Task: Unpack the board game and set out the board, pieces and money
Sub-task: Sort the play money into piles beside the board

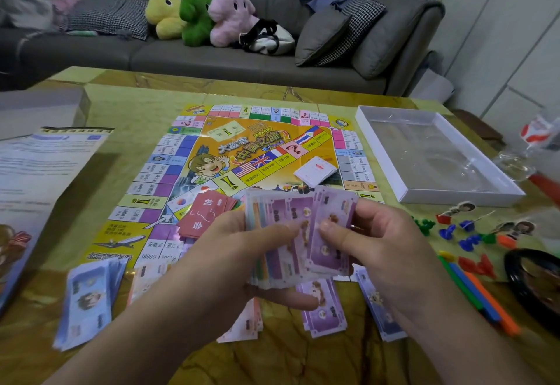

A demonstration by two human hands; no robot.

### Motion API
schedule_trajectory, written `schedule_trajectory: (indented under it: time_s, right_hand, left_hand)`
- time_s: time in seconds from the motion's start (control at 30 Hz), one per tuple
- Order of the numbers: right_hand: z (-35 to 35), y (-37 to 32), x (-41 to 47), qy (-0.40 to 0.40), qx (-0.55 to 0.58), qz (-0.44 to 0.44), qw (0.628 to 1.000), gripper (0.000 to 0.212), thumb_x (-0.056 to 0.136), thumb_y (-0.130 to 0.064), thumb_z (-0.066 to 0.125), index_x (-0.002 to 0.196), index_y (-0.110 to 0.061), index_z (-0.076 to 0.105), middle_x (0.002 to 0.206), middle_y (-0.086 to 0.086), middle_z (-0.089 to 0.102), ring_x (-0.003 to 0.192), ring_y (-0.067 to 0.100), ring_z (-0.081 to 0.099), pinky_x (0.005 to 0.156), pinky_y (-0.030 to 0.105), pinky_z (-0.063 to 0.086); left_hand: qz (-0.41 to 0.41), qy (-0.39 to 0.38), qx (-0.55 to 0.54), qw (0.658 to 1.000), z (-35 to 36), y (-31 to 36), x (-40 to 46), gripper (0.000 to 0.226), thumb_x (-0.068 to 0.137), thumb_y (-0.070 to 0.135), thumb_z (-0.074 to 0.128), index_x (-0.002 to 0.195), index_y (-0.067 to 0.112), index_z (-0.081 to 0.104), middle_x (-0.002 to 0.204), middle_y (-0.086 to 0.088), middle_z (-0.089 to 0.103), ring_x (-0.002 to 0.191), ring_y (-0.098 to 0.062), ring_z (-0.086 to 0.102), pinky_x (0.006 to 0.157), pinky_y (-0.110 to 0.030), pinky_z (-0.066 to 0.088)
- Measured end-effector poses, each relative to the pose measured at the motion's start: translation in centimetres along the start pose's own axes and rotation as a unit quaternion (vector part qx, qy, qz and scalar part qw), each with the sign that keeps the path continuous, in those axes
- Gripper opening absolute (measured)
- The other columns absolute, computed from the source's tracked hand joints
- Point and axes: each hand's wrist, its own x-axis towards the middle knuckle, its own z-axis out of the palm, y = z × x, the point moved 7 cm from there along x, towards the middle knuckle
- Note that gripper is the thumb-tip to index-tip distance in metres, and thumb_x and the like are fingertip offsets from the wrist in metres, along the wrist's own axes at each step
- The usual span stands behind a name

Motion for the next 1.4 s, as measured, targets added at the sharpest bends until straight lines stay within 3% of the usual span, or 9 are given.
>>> schedule_trajectory:
  time_s: [0.2,0.4,0.67,0.77,0.9,1.1,1.4]
  right_hand:
    - [0.6,-0.2,-0.4,-0.008,0.014,-0.014,1.0,0.015,0.091,-0.009,0.075,0.102,-0.016,0.083,0.096,0.006,0.082,0.09,0.026,0.079,0.081,0.051,0.065]
    - [-0.2,-0.3,-0.2,0.015,0.016,-0.012,1.0,0.014,0.091,-0.01,0.075,0.102,-0.016,0.081,0.095,0.005,0.082,0.088,0.025,0.08,0.082,0.052,0.064]
    - [-0.1,-0.3,-0.2,-0.003,0.023,-0.01,1.0,0.017,0.091,-0.011,0.073,0.105,-0.015,0.08,0.096,0.005,0.082,0.088,0.025,0.08,0.076,0.04,0.065]
    - [-0.3,-0.3,-0.1,0.013,0.008,-0.013,1.0,0.016,0.092,-0.008,0.073,0.104,-0.016,0.08,0.094,0.004,0.082,0.086,0.023,0.08,0.074,0.041,0.066]
    - [-0.8,-0.3,-0.1,0.041,-0.002,-0.015,0.999,0.016,0.094,-0.007,0.072,0.101,-0.019,0.079,0.09,0.002,0.082,0.08,0.02,0.08,0.063,0.029,0.064]
    - [0.5,-0.5,-0.6,-0.008,0.009,-0.009,1.0,0.016,0.095,-0.012,0.071,0.107,-0.018,0.079,0.095,0.004,0.082,0.085,0.022,0.08,0.068,0.034,0.065]
    - [0.0,-0.9,-0.6,0.015,0.01,-0.015,1.0,0.015,0.094,-0.013,0.071,0.106,-0.019,0.08,0.094,0.003,0.082,0.085,0.022,0.08,0.069,0.036,0.066]
  left_hand:
    - [0.027,0.013,0.058,0.998,0.0,-0.3,0.0,0.025,0.091,0.019,0.072,0.116,0.015,0.072,0.102,-0.015,0.08,0.089,-0.033,0.079,0.053,-0.039,0.064]
    - [0.04,-0.006,0.02,0.999,0.1,0.2,0.0,0.029,0.094,0.009,0.066,0.123,0.006,0.067,0.107,-0.022,0.077,0.092,-0.041,0.077,0.061,-0.049,0.065]
    - [0.08,0.049,0.074,0.993,-0.8,0.3,0.1,0.029,0.087,0.011,0.075,0.116,0.007,0.071,0.097,-0.017,0.08,0.083,-0.035,0.079,0.049,-0.035,0.061]
    - [0.069,0.044,0.063,0.995,-0.6,0.2,0.1,0.028,0.089,0.012,0.074,0.116,0.007,0.07,0.098,-0.018,0.08,0.086,-0.036,0.079,0.053,-0.04,0.064]
    - [0.037,0.012,-0.014,0.999,-0.2,0.1,0.1,0.026,0.097,0.005,0.062,0.123,0.001,0.062,0.107,-0.022,0.077,0.095,-0.04,0.077,0.068,-0.056,0.065]
    - [0.048,0.008,0.032,0.998,-0.2,-0.1,0.1,0.025,0.096,0.008,0.066,0.121,0.006,0.068,0.105,-0.021,0.078,0.093,-0.039,0.078,0.065,-0.049,0.066]
    - [0.07,0.039,0.046,0.996,-0.5,0.0,0.2,0.024,0.089,0.013,0.073,0.113,0.009,0.072,0.099,-0.018,0.079,0.087,-0.036,0.079,0.061,-0.044,0.065]
